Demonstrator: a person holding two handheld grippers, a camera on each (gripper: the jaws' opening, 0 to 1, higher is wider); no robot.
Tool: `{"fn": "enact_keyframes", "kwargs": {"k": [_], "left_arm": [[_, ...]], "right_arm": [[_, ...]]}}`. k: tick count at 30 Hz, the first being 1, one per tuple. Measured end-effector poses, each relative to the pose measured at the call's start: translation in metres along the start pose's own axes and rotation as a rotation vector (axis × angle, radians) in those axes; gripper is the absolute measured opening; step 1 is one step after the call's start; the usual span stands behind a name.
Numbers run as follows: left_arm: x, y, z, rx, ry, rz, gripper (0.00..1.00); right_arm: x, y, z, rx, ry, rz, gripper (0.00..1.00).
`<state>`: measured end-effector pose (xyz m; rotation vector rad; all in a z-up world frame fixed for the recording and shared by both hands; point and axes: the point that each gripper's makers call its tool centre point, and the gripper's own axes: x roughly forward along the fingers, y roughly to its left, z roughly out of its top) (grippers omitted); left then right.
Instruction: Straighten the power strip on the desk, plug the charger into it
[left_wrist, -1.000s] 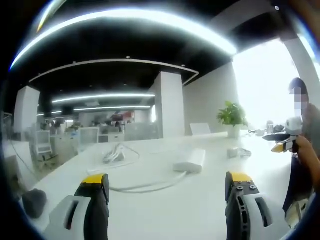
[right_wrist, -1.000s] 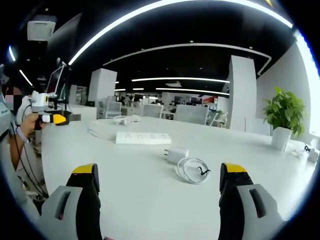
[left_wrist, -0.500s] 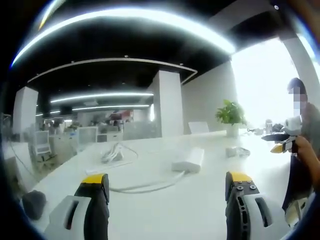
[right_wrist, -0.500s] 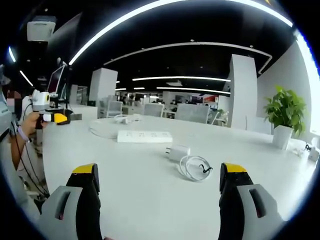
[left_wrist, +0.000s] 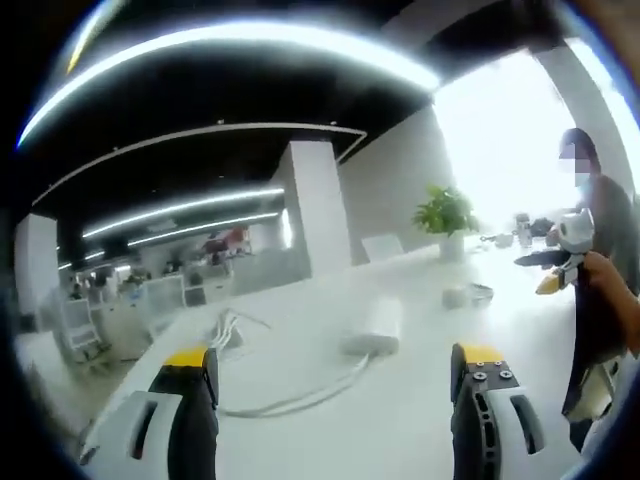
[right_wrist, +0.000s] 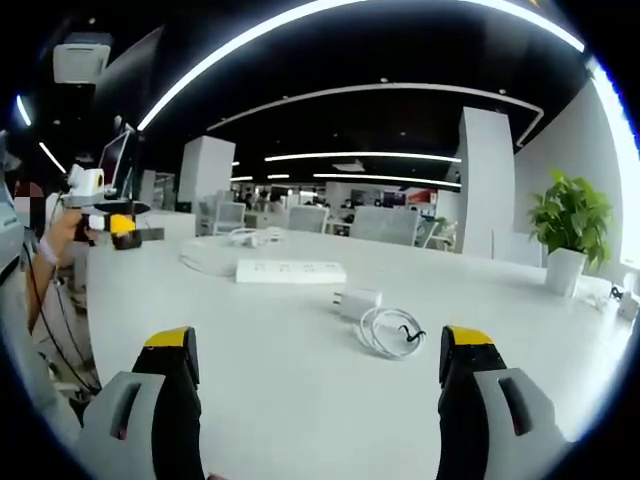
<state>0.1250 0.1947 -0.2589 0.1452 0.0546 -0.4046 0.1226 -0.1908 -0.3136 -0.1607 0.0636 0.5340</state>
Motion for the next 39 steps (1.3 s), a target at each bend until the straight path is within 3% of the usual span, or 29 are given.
{"fn": "enact_keyframes", "kwargs": {"k": [9,15,18,24,32,39], "left_arm": [[0.019,-0.011,0.025,0.108,0.041,-0.128,0.99],[0.032,-0.011,0.035,0.149,0.057,-0.147,0.99],[0.040,-0.006,0.034,0.190,0.118,-0.140,0.99],[0.059,-0.003,0.048,0.252,0.157,-0.146,0.99],[0.091,-0.016,0.066,0.337,0.214,-0.202,0.99],[0.112,-0.031,0.061,0.382,0.280,-0.247,0.99]], "right_arm": [[-0.001,0.000,-0.001,0.008,-0.007,0.001,1.00],[-0.002,0.002,0.000,0.007,-0.009,0.007,1.00],[-0.003,0.001,0.000,0.004,-0.010,0.006,1.00],[-0.005,0.001,-0.001,0.006,-0.007,0.003,1.00],[-0.007,0.002,-0.002,0.007,-0.006,0.002,1.00],[-0.009,0.002,-0.002,0.007,-0.007,0.001,1.00]]}}
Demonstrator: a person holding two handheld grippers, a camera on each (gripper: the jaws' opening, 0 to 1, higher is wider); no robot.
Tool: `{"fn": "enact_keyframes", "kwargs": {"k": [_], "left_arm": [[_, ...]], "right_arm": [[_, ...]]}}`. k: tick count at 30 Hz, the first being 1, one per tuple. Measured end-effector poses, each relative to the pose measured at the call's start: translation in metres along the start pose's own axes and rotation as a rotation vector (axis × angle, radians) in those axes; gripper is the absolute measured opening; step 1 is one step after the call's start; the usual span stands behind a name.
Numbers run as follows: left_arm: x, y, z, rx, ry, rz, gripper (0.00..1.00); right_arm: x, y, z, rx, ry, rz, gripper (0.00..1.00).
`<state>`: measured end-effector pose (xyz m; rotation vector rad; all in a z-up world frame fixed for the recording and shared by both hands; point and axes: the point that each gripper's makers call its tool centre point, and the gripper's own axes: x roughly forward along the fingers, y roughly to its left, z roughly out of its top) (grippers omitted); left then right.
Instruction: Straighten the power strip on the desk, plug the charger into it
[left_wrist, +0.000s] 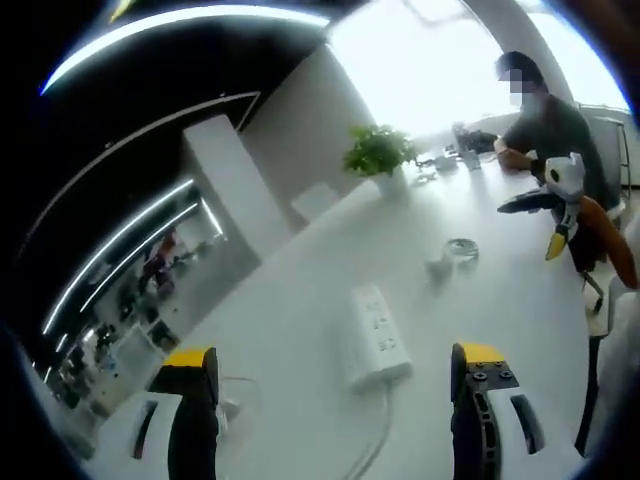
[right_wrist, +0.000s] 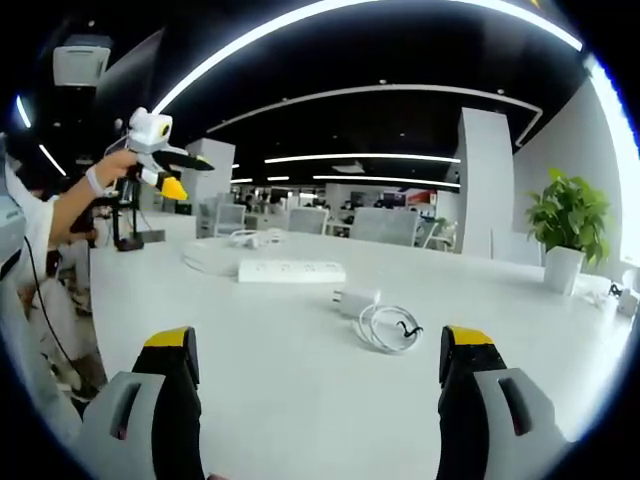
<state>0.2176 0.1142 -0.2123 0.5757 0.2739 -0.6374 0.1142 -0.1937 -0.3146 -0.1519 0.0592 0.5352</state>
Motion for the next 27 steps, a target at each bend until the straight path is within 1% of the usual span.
{"fn": "enact_keyframes", "kwargs": {"k": [4,7,9,13,15,19,24,27], "left_arm": [[0.013,-0.006,0.000,0.024,0.034,-0.026,0.99],[0.023,-0.007,-0.001,0.034,0.063,-0.039,0.99],[0.031,-0.007,-0.004,0.037,0.092,-0.054,0.99],[0.045,-0.012,-0.009,-0.010,0.136,-0.105,0.99],[0.054,-0.013,-0.012,-0.033,0.167,-0.130,0.99],[0.070,-0.021,-0.019,-0.069,0.216,-0.180,0.99],[0.087,-0.029,-0.029,-0.103,0.278,-0.205,0.99],[0.099,-0.032,-0.034,-0.148,0.320,-0.217,0.99]], "right_arm": [[-0.001,0.000,0.000,-0.001,0.000,-0.002,1.00],[-0.001,0.000,0.001,-0.001,0.000,-0.002,1.00],[-0.001,0.000,0.001,-0.002,0.000,-0.002,1.00],[0.000,0.002,0.001,-0.003,0.000,0.003,1.00],[0.001,0.003,0.000,-0.002,0.000,0.005,1.00],[0.002,0.005,-0.001,-0.001,0.004,0.010,1.00],[0.003,0.006,-0.001,0.000,0.005,0.015,1.00],[0.003,0.006,-0.001,0.001,0.003,0.016,1.00]]}}
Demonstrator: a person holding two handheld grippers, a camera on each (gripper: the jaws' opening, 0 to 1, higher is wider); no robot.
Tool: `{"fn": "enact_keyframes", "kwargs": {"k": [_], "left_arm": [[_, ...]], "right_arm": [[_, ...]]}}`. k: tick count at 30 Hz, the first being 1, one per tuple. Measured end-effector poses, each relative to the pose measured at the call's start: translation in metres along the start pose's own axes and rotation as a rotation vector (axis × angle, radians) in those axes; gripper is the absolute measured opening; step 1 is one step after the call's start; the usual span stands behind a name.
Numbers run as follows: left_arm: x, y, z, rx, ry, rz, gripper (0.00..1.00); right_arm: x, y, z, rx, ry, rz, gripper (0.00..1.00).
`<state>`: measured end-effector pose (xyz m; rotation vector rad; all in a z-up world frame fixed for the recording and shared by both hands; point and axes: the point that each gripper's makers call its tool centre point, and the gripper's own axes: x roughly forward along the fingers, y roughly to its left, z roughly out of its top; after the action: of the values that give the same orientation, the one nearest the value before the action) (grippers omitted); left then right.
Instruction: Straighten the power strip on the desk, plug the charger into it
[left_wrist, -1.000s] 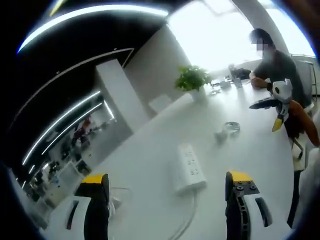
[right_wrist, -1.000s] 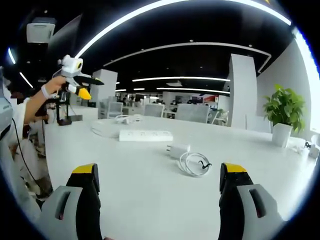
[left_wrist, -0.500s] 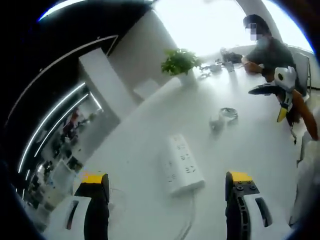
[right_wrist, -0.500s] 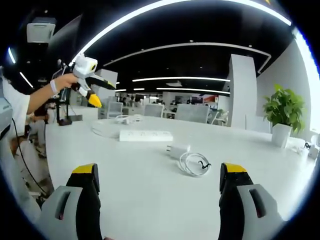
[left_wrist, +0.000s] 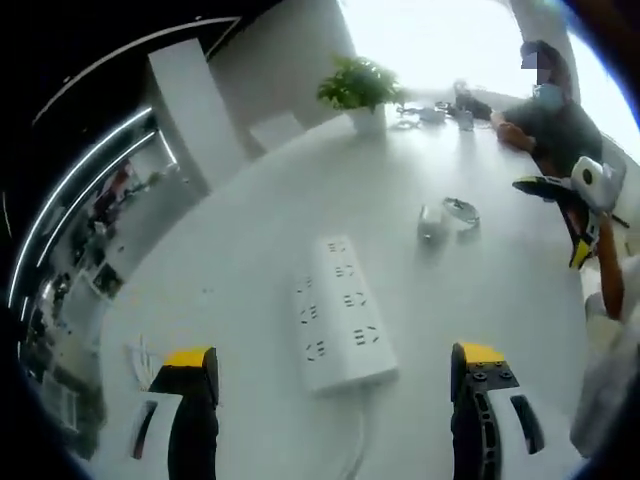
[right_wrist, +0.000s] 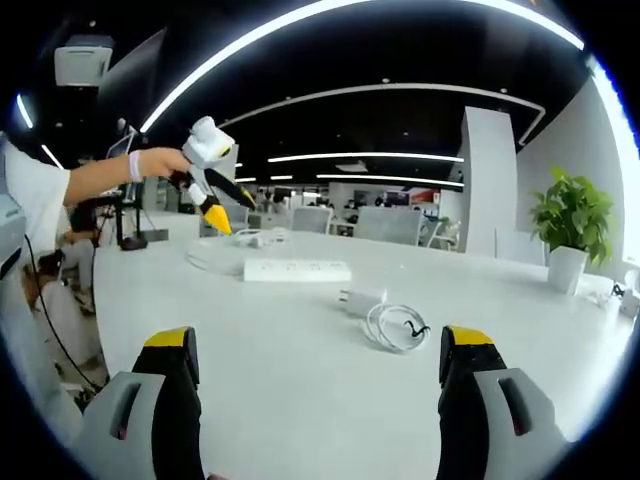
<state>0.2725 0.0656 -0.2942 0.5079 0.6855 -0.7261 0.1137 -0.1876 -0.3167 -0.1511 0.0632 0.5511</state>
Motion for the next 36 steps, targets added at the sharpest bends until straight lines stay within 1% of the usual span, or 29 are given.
{"fn": "enact_keyframes", "kwargs": {"k": [2,7,8,11,15,16,17,20,23,26,32,36], "left_arm": [[0.007,0.000,-0.004,-0.029,0.031,0.000,0.99],[0.022,0.003,-0.009,-0.063,0.098,0.008,0.99],[0.026,0.003,-0.012,-0.066,0.125,0.012,0.99],[0.034,0.000,-0.018,-0.081,0.171,0.006,0.99],[0.045,-0.006,-0.037,-0.089,0.290,-0.008,0.99],[0.047,-0.007,-0.038,-0.109,0.306,-0.012,0.99],[0.049,-0.009,-0.038,-0.125,0.308,-0.011,0.99],[0.050,-0.013,-0.033,-0.133,0.303,-0.020,0.99],[0.049,-0.014,-0.033,-0.141,0.316,-0.022,0.99],[0.047,-0.019,-0.038,-0.156,0.352,-0.041,0.99],[0.043,-0.030,-0.049,-0.152,0.411,-0.077,0.99],[0.041,-0.035,-0.055,-0.146,0.446,-0.077,0.98]], "right_arm": [[0.000,0.000,-0.001,0.000,0.001,0.001,1.00],[0.000,0.000,-0.002,0.004,0.001,0.002,1.00],[0.000,0.000,-0.002,0.005,0.001,0.002,1.00],[0.000,0.000,-0.003,0.009,0.000,0.004,1.00],[-0.001,0.001,-0.002,0.010,-0.003,0.006,1.00],[-0.001,0.001,-0.002,0.011,-0.004,0.006,1.00],[-0.002,0.000,-0.002,0.012,-0.005,0.005,1.00],[-0.003,-0.001,-0.004,0.018,-0.005,0.001,1.00],[-0.005,-0.003,-0.005,0.022,-0.003,-0.003,1.00],[-0.006,-0.004,-0.005,0.023,-0.003,-0.007,1.00],[-0.007,-0.006,-0.007,0.030,-0.004,-0.013,1.00],[-0.006,-0.005,-0.008,0.033,0.000,-0.011,1.00]]}}
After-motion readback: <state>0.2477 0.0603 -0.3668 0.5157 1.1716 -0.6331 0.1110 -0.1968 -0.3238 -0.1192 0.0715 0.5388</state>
